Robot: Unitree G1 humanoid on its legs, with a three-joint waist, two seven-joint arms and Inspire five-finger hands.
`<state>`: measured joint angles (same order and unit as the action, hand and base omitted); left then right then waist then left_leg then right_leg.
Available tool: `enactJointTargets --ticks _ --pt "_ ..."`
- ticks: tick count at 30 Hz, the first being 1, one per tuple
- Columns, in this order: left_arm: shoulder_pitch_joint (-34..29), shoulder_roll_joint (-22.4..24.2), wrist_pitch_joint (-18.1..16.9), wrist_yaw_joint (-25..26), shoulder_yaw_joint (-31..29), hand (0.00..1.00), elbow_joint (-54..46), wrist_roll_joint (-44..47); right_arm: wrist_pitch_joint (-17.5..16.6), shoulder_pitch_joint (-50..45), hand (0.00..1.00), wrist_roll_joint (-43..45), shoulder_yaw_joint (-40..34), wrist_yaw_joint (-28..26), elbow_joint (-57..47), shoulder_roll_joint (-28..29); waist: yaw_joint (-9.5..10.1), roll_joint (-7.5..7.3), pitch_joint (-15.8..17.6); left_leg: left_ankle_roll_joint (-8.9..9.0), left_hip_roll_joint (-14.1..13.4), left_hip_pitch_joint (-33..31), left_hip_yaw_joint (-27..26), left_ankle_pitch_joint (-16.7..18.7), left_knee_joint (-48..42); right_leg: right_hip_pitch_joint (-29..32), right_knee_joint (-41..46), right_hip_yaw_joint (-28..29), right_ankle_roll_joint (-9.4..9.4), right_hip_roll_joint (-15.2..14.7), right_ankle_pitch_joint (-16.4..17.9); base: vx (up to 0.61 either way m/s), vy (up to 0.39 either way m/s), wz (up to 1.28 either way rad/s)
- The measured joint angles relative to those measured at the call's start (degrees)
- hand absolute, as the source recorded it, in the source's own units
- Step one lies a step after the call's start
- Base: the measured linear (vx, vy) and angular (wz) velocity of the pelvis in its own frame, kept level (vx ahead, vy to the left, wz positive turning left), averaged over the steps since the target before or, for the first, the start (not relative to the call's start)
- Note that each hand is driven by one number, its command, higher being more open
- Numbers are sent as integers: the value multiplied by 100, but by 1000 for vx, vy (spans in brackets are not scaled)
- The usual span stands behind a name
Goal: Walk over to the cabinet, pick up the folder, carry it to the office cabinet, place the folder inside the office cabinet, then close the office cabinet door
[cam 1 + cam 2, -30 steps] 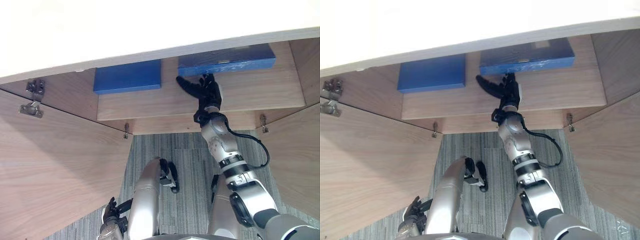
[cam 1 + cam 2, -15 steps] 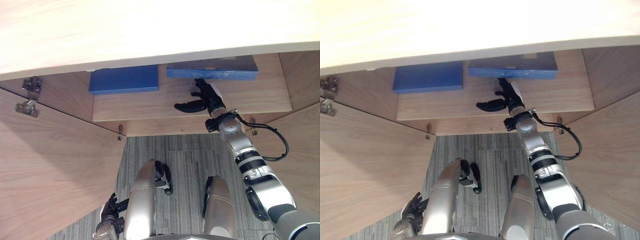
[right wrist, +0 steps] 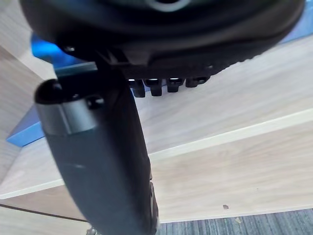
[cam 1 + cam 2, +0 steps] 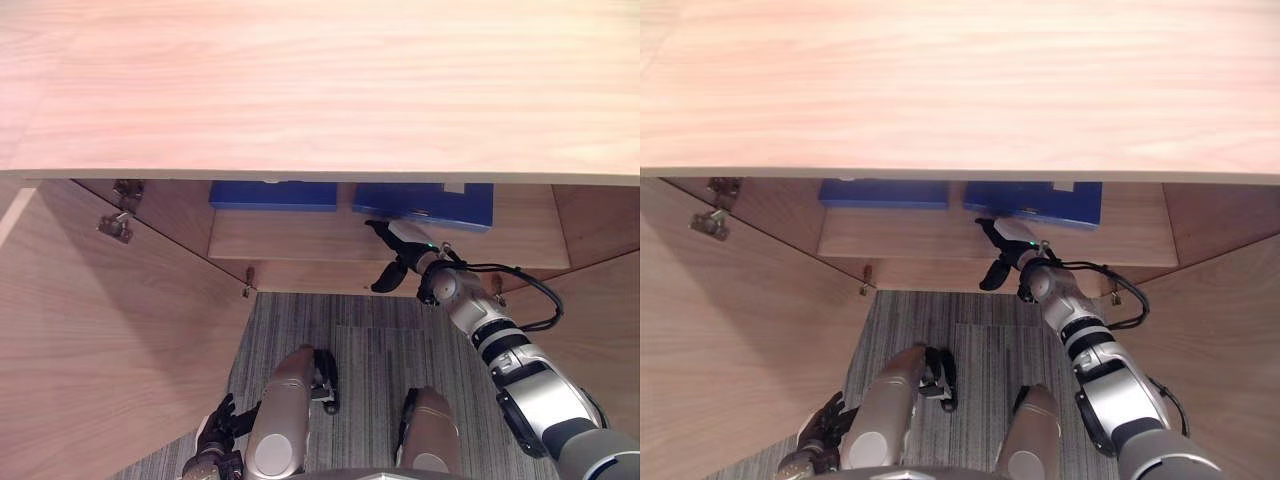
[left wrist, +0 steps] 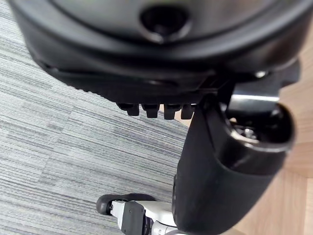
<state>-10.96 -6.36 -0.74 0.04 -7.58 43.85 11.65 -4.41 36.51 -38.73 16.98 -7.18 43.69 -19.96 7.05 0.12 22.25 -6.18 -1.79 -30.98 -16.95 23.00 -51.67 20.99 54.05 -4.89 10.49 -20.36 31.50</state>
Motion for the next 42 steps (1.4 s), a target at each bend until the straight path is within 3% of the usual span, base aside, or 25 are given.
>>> enactJointTargets --ticks 5,12,15,21,31,33,36,38,40,42 --pt "-161 18 -4 -7 24 100 -208 -104 172 -7 100 -10 -176 39 236 -43 49 -10 -45 -42 160 213 6 -81 208 -272 -187 -205 78 -174 -94 40 2 10" --pt "-332 66 -4 -7 52 100 -217 -151 548 -295 100 -70 -248 132 601 -65 82 36 -244 27 218 573 104 -386 783 -779 -845 -575 88 -134 -406 17 -33 8" --pt "-367 25 -4 -1 144 100 -196 -254 581 -668 100 -175 -229 160 622 9 79 26 -398 104 220 853 178 -807 1524 -1087 -1590 -759 -33 74 -808 14 -95 2" --pt "-371 -74 -12 0 145 100 52 -354 550 -806 100 -153 -189 4 1261 175 -15 -47 -842 388 149 1437 365 -2081 3595 -1648 -3685 -1043 -285 761 -1979 1 -117 -1" --pt "-392 -85 -6 -58 -28 100 93 -599 687 -1104 100 -97 -481 -100 1963 -77 -178 -94 -1061 368 118 2200 494 -3042 5177 -2015 -4425 -1168 -473 1122 -2376 -49 -81 2" --pt "-384 -77 -6 -61 -42 100 94 -610 693 -1135 100 87 -550 -88 1964 -67 -201 -86 -1074 367 94 2210 484 -3049 5156 -2025 -4434 -1142 -491 1151 -2385 -40 -36 -6" --pt "-356 -66 -8 -37 -151 100 93 -650 698 -1241 100 549 -804 99 2033 162 -180 -36 -1079 413 -161 1781 471 -2445 3955 -2093 -4505 -982 -574 1310 -2452 -54 -58 -29" --pt "-342 21 -6 43 -279 100 151 -780 696 -1385 100 1254 -1433 370 2415 647 -73 139 -1184 672 -392 1351 1487 -1794 2718 -2137 -4612 -661 -636 1665 -2559 -29 -57 -73" --pt "-198 126 -9 120 -282 100 257 -791 683 -1674 100 1932 -2140 595 2612 1006 -89 252 -1251 824 -398 1180 2047 -1499 2299 -2128 -4735 -528 -655 1822 -2671 6 32 -51" --pt "-13 119 -4 219 -233 100 369 -985 730 -2050 100 2697 -2811 809 2814 1415 -137 227 -1263 925 -393 1177 2204 -1418 2220 -2107 -4764 -409 -669 1878 -2710 -7 46 -33"
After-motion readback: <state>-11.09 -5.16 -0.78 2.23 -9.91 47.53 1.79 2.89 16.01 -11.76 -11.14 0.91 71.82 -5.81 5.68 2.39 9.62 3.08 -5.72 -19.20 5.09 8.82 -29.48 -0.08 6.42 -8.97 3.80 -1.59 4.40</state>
